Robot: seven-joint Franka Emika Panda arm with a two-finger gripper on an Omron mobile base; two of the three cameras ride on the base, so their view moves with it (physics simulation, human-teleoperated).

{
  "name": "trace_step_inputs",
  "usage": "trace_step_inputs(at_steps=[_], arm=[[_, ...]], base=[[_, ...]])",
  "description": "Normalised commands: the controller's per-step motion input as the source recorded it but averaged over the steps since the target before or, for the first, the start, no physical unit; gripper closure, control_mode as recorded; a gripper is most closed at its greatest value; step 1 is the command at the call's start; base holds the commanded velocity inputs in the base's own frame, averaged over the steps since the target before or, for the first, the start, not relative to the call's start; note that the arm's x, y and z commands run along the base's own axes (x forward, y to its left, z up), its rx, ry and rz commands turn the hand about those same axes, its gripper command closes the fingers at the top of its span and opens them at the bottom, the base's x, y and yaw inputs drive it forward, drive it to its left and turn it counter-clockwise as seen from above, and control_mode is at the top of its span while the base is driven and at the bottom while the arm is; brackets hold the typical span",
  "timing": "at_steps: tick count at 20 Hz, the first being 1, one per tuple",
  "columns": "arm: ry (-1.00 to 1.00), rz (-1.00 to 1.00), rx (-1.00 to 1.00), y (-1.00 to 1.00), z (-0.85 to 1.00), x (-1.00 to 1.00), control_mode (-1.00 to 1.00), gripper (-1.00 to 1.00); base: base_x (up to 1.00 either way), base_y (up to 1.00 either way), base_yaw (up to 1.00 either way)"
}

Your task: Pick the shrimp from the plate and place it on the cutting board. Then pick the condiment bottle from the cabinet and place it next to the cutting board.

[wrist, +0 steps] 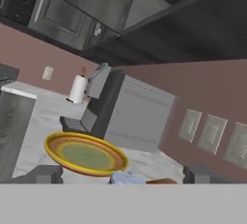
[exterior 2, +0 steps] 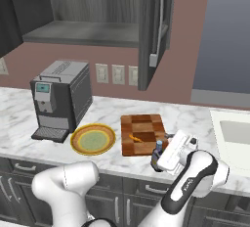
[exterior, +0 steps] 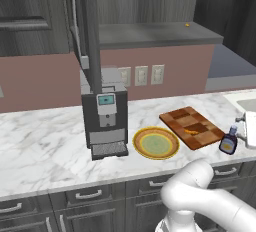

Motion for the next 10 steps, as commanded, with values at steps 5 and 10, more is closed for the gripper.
trace_step_inputs(at_steps=[5,10], arm=[[-0.01,0.0,-0.2,0.0,0.37,-0.24,-1.0,-1.0],[-0.09,-0.04,-0.32,-0.05,0.32,-0.34,-1.0,-1.0]], base=[[0.0,0.0,0.0],[0.0,0.0,0.0]])
